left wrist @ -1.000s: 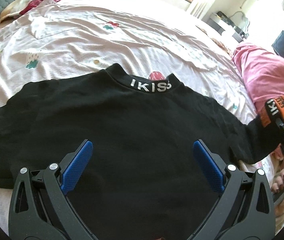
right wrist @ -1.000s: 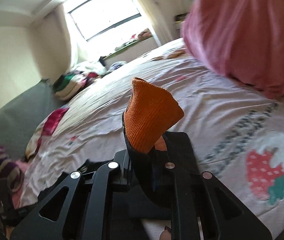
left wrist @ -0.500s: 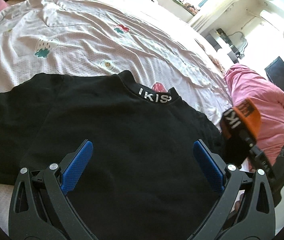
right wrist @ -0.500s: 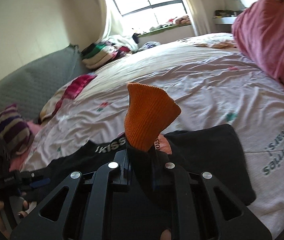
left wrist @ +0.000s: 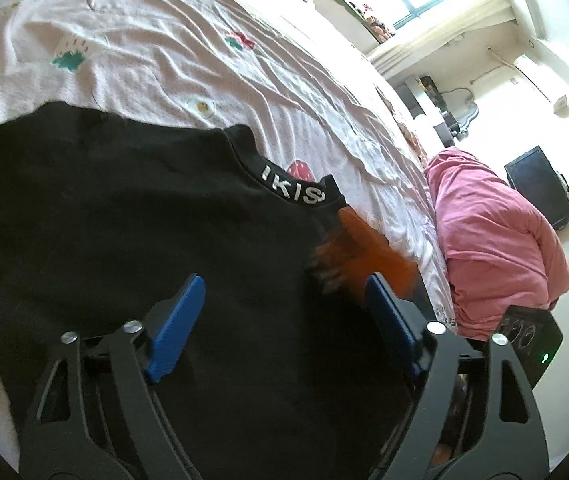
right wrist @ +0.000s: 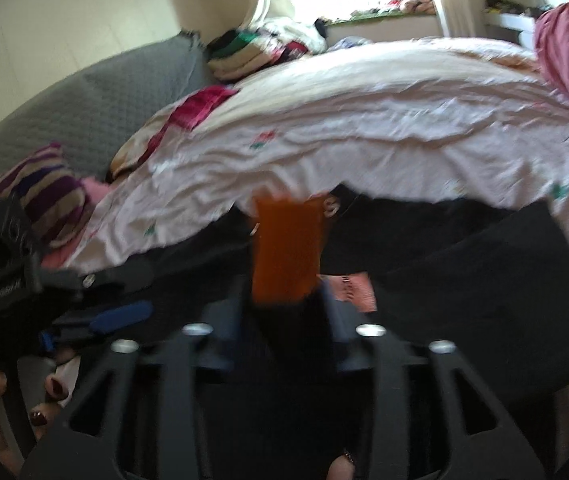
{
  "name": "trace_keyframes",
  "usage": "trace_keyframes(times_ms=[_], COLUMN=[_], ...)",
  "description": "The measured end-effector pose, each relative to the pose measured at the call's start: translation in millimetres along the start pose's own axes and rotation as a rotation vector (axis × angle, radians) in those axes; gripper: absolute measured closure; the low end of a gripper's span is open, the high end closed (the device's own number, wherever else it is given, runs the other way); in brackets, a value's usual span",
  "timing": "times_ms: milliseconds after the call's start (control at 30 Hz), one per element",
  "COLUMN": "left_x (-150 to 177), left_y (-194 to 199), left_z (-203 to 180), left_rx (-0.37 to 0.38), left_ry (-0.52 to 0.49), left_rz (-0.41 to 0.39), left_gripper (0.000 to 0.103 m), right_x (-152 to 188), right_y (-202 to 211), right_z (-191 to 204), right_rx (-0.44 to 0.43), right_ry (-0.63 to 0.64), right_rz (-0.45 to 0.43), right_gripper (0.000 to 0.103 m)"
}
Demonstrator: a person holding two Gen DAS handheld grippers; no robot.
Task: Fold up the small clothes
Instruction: 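Carry the cuff across the shirt with the right gripper while the left gripper grasps it, then lower the cuff onto the shirt body and open the left gripper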
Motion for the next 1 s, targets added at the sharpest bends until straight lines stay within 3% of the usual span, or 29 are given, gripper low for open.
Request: trace_keyframes(times_ms=[200, 333, 467, 567, 600, 633, 767, 1000], left_x=[6, 16, 24, 26, 26, 27, 22, -2], left_y=[-14, -31, -48, -54, -56, -59, -53, -8], left_z=[-1, -5, -9, -15, -18, -19, -24, -31], left_rx=[0.026, 0.076, 0.048, -0.002, -0.005, 0.003, 0.029, 0.012], left_ry=[0.003, 0.024, 0.009, -0.047, -0.062, -0.069, -0.091, -0.139], left_rz=[0.041, 0.085, 0.11, 0.102, 0.102, 0.107, 0.098, -0.01], left_gripper=[0.03, 0.043, 0.043, 0.065, 0.084, 0.089, 0.096, 0.097], right_x=[2, -10, -21, -27, -29, -30, -35, -43], right_y=[21, 40, 55, 63, 66, 69, 78, 93], right_z=[-3, -24, -45, -55, -59, -63, -79, -111], right_rx=[-0.028, -0.009, 0.002, 0.018, 0.024, 0.028, 0.075, 0.141], right_ry=[-0.008, -0.075, -0.139, -0.16, -0.168, -0.176, -0.195, -0.258], right_rz=[-0.012, -0.055, -0.084, -0.105, -0.113, -0.118, -0.138, -0.162], right_gripper=[0.049, 0.049, 0.049, 0.049, 0.049, 0.049, 0.049, 0.049])
Point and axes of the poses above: each gripper's, at about its wrist camera, not at the fingertips, and y roughly against the way its jaws point, z to its left, x to its underside, the point moved 6 cm from there along -y, roughly the way its jaws point, and after that the axes turned 11 degrees about -y, right-handed, at the moved point
